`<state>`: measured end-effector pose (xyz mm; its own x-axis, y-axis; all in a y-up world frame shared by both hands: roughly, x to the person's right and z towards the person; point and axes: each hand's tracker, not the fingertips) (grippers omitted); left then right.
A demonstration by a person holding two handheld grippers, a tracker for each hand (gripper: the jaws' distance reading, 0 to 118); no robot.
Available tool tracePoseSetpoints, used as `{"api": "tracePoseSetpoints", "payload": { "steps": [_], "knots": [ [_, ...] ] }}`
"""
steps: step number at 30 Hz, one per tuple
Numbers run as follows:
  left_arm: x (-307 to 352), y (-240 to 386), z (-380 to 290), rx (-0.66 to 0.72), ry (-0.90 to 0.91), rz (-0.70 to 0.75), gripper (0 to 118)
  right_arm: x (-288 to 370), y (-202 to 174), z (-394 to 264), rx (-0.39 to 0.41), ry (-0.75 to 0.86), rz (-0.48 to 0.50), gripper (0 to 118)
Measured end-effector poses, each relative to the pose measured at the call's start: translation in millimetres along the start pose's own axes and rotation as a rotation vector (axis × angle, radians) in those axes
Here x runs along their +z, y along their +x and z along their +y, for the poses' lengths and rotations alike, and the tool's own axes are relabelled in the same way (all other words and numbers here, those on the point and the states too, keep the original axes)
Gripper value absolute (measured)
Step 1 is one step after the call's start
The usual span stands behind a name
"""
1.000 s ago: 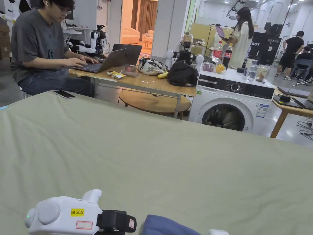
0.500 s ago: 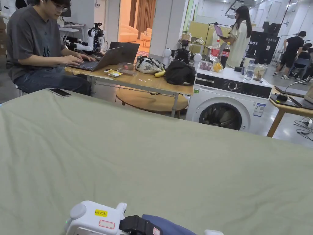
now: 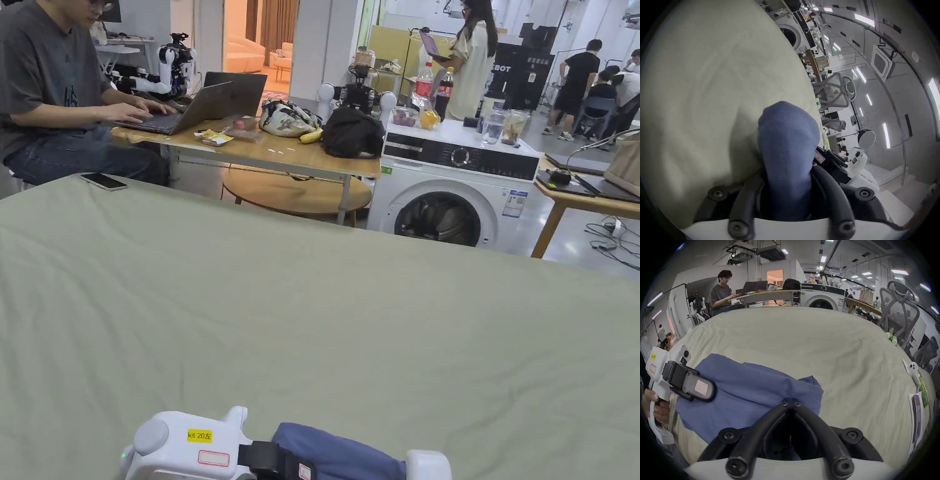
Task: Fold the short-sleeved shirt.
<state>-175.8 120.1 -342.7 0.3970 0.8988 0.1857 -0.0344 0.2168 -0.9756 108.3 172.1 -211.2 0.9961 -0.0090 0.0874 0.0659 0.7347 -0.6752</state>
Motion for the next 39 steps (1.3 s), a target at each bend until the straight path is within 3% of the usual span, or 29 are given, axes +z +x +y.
{"api": "tracePoseSetpoints", "payload": {
  "steps": [4, 14, 20, 29, 36, 39],
  "knots": [
    [5, 7, 2, 0.034, -0.011, -0.005, 18, 11, 8, 11, -0.007, 0.04, 0.017, 0],
    [41, 42, 20, -0.023, -0.026, 0.056, 18, 61, 23, 74, -0.007, 0.466, -0.081, 0],
    [102, 44, 34, -0.027, 0.013, 0.145, 18, 67, 5, 87, -0.009, 0.58, -0.033, 0],
    [240, 27, 27, 0.041, 0.136, 0.296, 18, 48, -64, 106, 0.013, 0.608, 0.049, 0],
    [349, 4, 18, 0.109, 0.259, 0.389, 18, 37, -155, 125, 0.081, 0.62, 0.174, 0],
    [393, -4, 15, 0.133, 0.272, 0.496, 18, 34, -196, 133, 0.114, 0.614, 0.235, 0]
  ]
}}
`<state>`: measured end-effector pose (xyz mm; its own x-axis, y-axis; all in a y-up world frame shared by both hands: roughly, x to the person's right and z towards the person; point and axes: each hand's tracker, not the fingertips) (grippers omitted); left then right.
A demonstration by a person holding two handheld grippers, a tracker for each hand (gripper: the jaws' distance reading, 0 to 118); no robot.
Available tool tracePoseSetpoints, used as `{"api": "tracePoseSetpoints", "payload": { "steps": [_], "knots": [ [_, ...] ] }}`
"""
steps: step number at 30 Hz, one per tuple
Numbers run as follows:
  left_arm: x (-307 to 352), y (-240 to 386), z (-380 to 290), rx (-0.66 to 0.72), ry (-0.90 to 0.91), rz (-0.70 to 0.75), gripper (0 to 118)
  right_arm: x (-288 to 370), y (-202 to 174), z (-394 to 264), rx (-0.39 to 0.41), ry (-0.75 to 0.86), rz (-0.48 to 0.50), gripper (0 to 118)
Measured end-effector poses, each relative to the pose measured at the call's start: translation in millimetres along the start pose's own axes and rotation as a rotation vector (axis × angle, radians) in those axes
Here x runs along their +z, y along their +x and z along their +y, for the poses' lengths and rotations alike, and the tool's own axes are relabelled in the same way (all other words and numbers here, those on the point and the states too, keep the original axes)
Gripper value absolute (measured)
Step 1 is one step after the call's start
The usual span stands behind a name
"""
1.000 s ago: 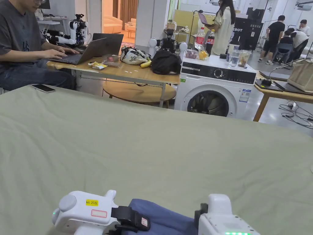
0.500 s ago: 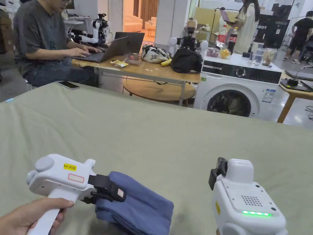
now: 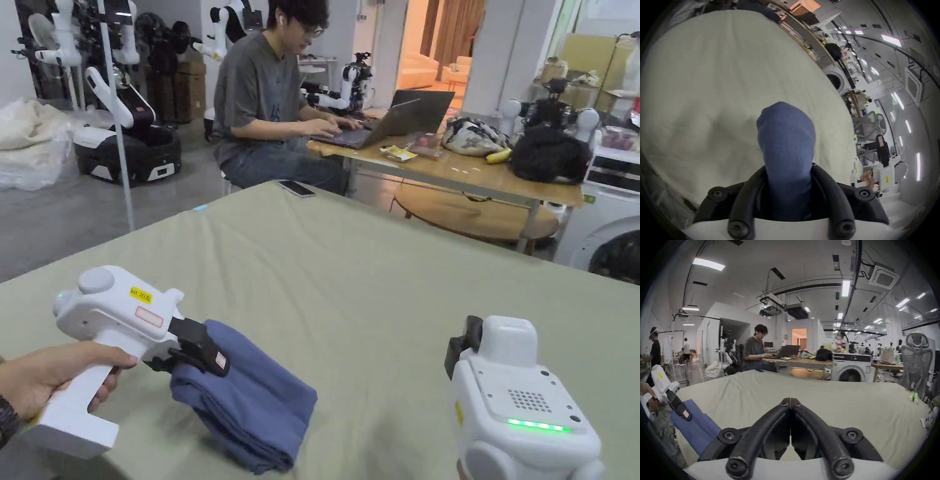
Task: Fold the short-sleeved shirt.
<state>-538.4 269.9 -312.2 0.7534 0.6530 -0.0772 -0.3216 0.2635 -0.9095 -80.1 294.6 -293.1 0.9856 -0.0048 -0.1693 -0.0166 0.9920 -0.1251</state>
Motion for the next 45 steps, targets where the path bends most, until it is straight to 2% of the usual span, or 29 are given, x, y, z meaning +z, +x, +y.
{"api": "tracePoseSetpoints", "payload": {
  "steps": [5, 9, 18, 20, 22, 23, 25, 30, 33, 40, 45],
  "knots": [
    [41, -46, 33, 0.037, 0.018, 0.099, 18, -16, -49, 6, -0.001, -0.019, 0.077, 0],
    [58, -63, 49, 0.015, 0.012, 0.205, 18, -21, -70, 4, 0.002, -0.037, 0.113, 0],
    [36, -74, 56, -0.06, -0.045, 0.442, 18, -25, -76, -5, 0.042, -0.071, 0.106, 0],
    [30, -74, 56, -0.104, -0.057, 0.489, 27, -26, -71, -7, 0.049, -0.077, 0.105, 0],
    [30, -76, 57, -0.091, -0.044, 0.523, 57, -25, -68, -7, 0.049, -0.077, 0.096, 0],
    [33, -75, 56, -0.094, -0.024, 0.557, 67, -25, -66, -8, 0.049, -0.074, 0.092, 0],
    [42, -74, 62, -0.114, 0.017, 0.603, 71, -23, -60, -7, 0.045, -0.075, 0.092, 0],
    [66, -49, 61, -0.19, 0.172, 0.646, 71, -22, -49, -5, 0.023, -0.061, 0.094, 0],
    [62, -28, 52, -0.271, 0.259, 0.6, 71, -21, -46, -5, 0.02, -0.065, 0.085, 0],
    [-3, 36, 3, -0.399, 0.446, 0.468, 70, -13, -23, -3, 0.011, -0.063, 0.061, 0],
    [-65, 91, -31, -0.507, 0.626, 0.39, 70, -1, 12, -3, 0.015, -0.057, -0.005, 0]
  ]
}}
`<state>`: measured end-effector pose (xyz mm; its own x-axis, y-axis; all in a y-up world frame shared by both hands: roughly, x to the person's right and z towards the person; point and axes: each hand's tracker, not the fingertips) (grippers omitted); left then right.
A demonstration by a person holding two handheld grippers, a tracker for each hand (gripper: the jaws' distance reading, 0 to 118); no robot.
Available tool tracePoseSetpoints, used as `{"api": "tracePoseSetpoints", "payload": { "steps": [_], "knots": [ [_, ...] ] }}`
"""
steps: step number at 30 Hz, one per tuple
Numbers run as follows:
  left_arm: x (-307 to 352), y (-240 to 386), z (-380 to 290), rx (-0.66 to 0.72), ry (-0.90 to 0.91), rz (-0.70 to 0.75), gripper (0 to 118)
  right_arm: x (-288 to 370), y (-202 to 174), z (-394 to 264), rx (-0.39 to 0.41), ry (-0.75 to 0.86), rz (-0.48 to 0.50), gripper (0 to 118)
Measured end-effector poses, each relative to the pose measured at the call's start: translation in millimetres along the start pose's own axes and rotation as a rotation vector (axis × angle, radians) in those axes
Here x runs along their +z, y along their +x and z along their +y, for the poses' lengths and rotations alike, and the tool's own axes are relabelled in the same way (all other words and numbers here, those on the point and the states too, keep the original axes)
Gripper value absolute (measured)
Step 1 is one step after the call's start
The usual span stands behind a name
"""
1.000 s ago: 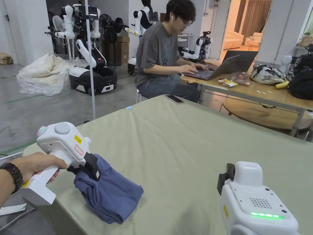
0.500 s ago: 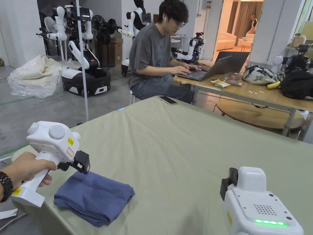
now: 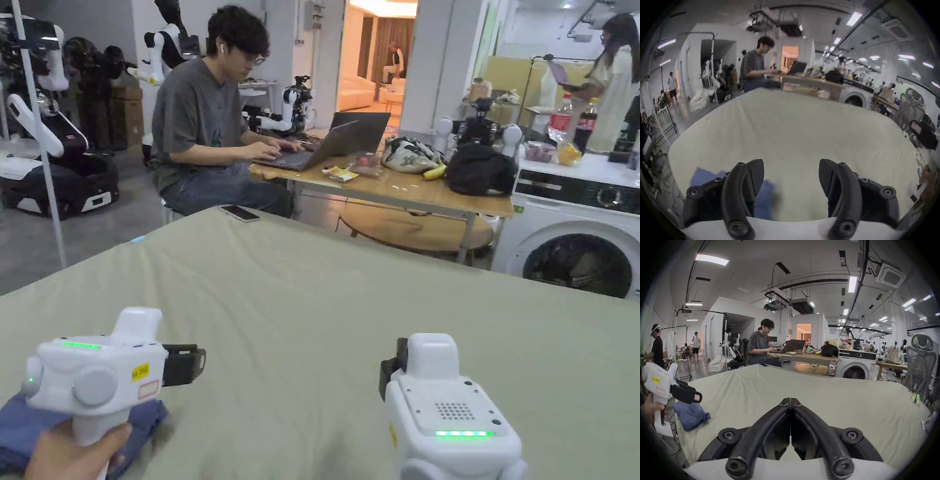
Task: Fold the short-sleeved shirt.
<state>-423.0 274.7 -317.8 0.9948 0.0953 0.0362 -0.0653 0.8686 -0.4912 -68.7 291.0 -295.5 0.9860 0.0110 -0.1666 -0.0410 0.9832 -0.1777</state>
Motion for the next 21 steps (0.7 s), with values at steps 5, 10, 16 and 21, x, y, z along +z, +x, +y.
{"api": "tracePoseSetpoints", "payload": {
  "steps": [5, 10, 16, 21],
  "knots": [
    [-5, 94, -10, -0.034, 0.13, -0.045, 70, 19, 48, -4, -0.008, 0.003, -0.096, 0],
    [-4, 179, -11, -0.135, 0.234, -0.085, 63, 44, 103, -8, -0.035, 0.007, -0.212, 0],
    [5, 244, -15, -0.136, 0.306, -0.077, 27, 74, 160, -15, -0.074, 0.004, -0.338, 0],
    [5, 262, -22, -0.107, 0.322, -0.075, 3, 93, 193, -19, -0.107, 0.006, -0.405, 0]
  ]
}}
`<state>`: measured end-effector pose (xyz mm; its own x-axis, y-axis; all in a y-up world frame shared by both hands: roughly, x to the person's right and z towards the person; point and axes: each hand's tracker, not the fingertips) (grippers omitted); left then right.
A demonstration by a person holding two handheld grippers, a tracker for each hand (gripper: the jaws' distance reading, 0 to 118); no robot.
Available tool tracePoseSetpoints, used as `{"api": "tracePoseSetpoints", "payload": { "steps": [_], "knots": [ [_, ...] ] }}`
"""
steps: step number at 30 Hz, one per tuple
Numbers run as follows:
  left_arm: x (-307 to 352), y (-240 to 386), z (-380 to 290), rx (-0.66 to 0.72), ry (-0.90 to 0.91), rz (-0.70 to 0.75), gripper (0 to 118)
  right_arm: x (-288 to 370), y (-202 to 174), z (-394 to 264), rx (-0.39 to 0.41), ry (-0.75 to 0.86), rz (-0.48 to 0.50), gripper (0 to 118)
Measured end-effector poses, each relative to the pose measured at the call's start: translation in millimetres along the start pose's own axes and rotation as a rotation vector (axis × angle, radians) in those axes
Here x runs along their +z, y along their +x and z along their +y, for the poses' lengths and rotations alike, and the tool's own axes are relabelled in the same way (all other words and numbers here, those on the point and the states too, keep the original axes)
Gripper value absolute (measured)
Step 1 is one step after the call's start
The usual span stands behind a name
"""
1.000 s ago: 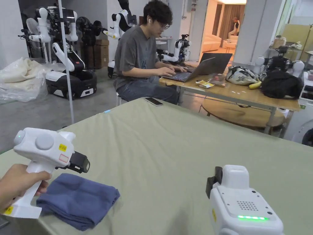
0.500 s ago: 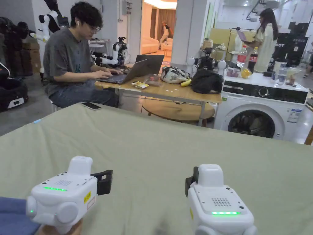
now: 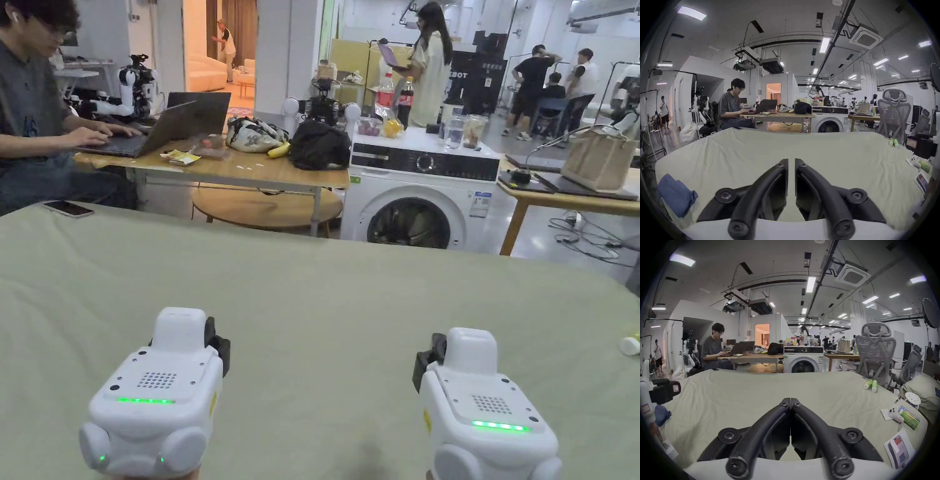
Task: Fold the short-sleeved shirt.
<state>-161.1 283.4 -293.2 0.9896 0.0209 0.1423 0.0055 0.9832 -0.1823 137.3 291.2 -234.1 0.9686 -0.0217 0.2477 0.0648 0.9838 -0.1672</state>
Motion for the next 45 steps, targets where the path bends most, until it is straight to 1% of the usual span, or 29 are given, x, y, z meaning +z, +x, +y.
{"api": "tracePoseSetpoints", "payload": {
  "steps": [3, 8, 19, 39, 40, 41, 43, 44, 45],
  "knots": [
    [0, 3, -4, 0.001, 0.007, -0.02, 0, 0, 12, -1, -0.003, 0.001, -0.025, 0],
    [3, 5, -7, -0.008, 0.018, -0.038, 0, -2, 20, -4, -0.006, 0.004, -0.043, 0],
    [0, -1, -5, 0.035, 0.002, -0.055, 0, -4, 14, -8, 0.011, 0.002, -0.033, 0],
    [-2, -13, 0, 0.016, 0.004, -0.009, 0, -7, 5, -6, 0.022, 0.007, -0.021, 0],
    [-2, -13, 0, 0.016, 0.003, -0.008, 1, -7, 4, -5, 0.02, 0.007, -0.022, 0],
    [-2, -13, 0, 0.015, 0.002, -0.008, 5, -7, 5, -5, 0.017, 0.009, -0.023, 0],
    [-2, -13, 1, 0.007, -0.007, -0.005, 26, -7, 5, -4, 0.022, 0.015, -0.036, 0],
    [-3, -13, 1, 0.006, -0.01, -0.005, 39, -7, 5, -3, 0.026, 0.019, -0.044, 8],
    [-3, -13, 2, 0.007, -0.012, -0.005, 57, -6, 5, -3, 0.028, 0.023, -0.05, 33]
  ]
}}
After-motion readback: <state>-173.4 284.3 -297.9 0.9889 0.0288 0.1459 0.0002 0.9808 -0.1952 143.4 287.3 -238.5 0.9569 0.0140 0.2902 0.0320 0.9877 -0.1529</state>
